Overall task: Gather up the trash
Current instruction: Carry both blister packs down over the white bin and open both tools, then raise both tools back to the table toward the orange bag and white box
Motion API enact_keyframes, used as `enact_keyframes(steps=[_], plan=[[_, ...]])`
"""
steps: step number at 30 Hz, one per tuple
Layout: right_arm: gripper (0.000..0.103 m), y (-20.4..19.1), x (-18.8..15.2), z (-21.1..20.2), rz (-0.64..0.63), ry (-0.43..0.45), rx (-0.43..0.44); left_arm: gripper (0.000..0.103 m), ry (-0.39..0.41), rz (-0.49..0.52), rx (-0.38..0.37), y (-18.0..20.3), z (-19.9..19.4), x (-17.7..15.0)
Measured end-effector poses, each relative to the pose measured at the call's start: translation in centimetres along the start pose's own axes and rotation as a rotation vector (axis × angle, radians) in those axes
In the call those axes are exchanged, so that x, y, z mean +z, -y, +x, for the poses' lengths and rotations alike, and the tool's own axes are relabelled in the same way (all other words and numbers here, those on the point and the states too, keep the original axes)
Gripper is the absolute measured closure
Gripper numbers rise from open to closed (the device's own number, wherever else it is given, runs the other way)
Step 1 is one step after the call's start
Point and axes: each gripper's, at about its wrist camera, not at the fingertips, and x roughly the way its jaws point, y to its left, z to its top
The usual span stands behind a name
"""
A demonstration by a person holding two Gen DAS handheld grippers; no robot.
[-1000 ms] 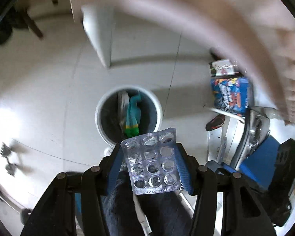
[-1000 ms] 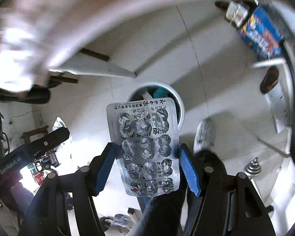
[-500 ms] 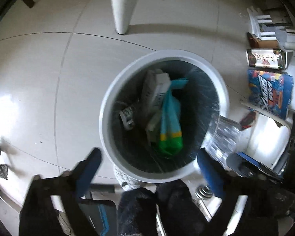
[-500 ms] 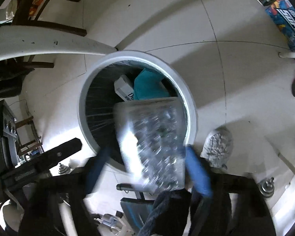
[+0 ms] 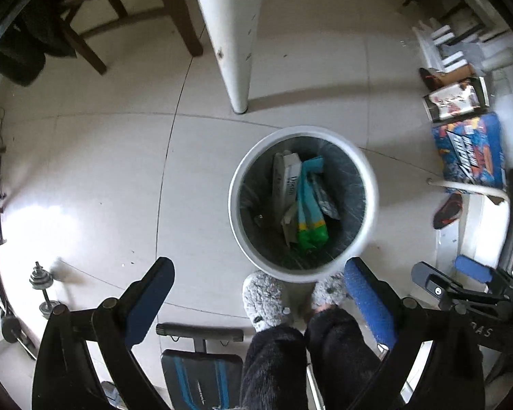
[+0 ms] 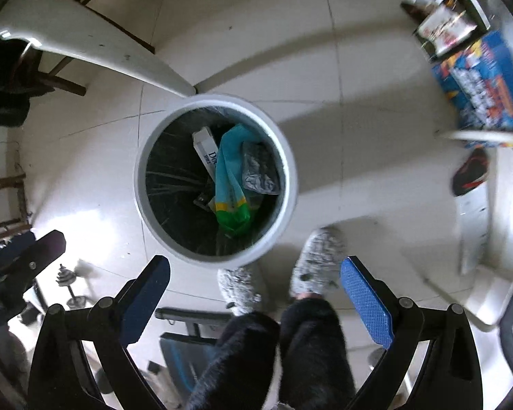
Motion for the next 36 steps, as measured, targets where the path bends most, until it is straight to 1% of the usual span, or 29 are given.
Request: enact_keyframes(steps=[6,10,12,15,17,19,22,24,27,30,33,35,36], plan=[[0.002,-0.8,-2.4,-7.7,-0.009,0.039,-0.062,0.001,0.024,0.031,-0.015,1.0,-6.9,-2.2],[0.002,-1.0,-4.3,-13.1,-0.009,0.052,-0.064,0.001,0.043,0.045,-0.022,1.2,-11.7,-3.5],[0.002,-1.3,-5.1,-15.8,-0.010,0.060,-0.057,0.001,0.052,0.051,-0.025,1.3,-14.0,-4.0],[0.002,-1.7,-6.6,-20.4,-0.011,0.077,-0.039,0.001,0.080,0.063,-0.036,1.4,-18.7,-4.9],[0.002,-2.1,-7.4,-23.9,-0.003,0.092,-0.013,0.001,0.102,0.066,-0.017,1.5,-21.7,-5.2],[0.002,-2.5,-7.9,-26.6,0.009,0.107,0.009,0.001,0.129,0.070,0.007,1.7,-24.4,-5.3],[0.002,-3.0,-8.0,-31.4,0.033,0.143,0.064,0.001,0.199,0.071,0.040,2.1,-29.1,-4.8],[0.002,-3.2,-7.6,-33.9,0.045,0.173,0.092,0.001,0.243,0.065,0.035,2.4,-31.6,-3.6],[0.002,-2.7,-5.6,-37.9,0.070,0.226,0.118,0.001,0.301,0.053,0.046,3.4,-34.3,-1.1],[0.002,-0.8,-2.3,-41.5,0.112,0.282,0.128,0.001,0.362,0.044,0.055,5.0,-36.5,2.1],[0.002,2.6,1.9,-44.4,0.176,0.332,0.125,0.001,0.402,0.054,0.046,7.9,-38.2,6.9],[0.002,5.5,5.1,-46.3,0.217,0.362,0.113,0.001,0.421,0.067,0.047,9.8,-38.9,9.8],[0.002,7.5,7.2,-47.3,0.236,0.375,0.106,0.001,0.428,0.071,0.051,11.2,-39.2,11.4]])
